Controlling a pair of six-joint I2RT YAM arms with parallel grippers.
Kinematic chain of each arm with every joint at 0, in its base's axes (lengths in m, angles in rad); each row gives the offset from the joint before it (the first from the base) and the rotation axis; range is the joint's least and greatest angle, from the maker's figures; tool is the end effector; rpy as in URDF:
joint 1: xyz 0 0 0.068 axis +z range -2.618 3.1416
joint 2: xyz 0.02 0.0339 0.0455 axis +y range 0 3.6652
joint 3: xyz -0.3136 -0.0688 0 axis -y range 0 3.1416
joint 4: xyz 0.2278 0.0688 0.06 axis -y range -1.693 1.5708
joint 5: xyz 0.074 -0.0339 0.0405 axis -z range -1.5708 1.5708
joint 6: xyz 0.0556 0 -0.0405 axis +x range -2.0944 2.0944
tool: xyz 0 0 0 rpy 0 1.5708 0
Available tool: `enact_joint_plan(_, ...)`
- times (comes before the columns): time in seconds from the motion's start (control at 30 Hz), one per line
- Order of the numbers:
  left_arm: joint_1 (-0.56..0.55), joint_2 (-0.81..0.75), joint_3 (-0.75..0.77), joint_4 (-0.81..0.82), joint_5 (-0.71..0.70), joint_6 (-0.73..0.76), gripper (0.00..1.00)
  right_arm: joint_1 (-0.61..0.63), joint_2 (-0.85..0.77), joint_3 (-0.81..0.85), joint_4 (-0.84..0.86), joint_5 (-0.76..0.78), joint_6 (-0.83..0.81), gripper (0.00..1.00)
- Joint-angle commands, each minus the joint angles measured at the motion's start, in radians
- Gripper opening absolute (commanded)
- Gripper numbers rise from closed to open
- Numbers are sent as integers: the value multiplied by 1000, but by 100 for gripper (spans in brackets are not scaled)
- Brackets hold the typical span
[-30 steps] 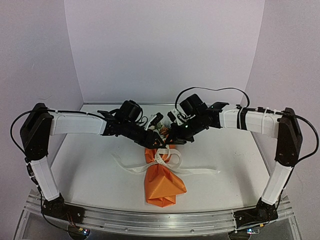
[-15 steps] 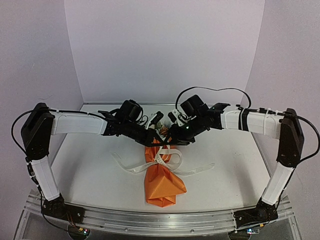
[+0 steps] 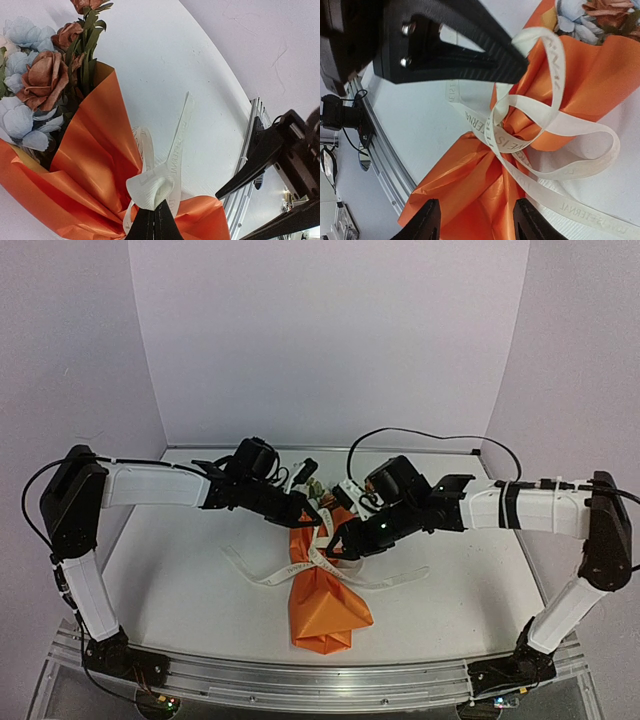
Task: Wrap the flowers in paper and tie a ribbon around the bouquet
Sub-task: Cross the half-tied ribbon over the folded bouquet.
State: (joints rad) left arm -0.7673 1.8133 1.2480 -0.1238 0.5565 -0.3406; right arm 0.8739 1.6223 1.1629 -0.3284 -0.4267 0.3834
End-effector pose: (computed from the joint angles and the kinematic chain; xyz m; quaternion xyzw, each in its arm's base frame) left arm 0.2771 -0.3081 0.2695 0.2987 0.8251 -0.4271 0.2183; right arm 0.2101 0.2869 0.2911 -0.2977 0.8567 0.3776 0.1865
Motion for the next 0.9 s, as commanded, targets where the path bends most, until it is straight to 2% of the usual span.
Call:
enact_joint_plan(0.0,26,-12,38,-2,44,-6,0,27,49,20,68,40,-52,51)
enact_joint_plan(0.47,39,3,71,-56,69,17,0,33,187,91,78,95,-94,47)
enact_joint_plan(0.87,45,-1,55,-48,75,13,0,40,203,86,77,86,-78,28)
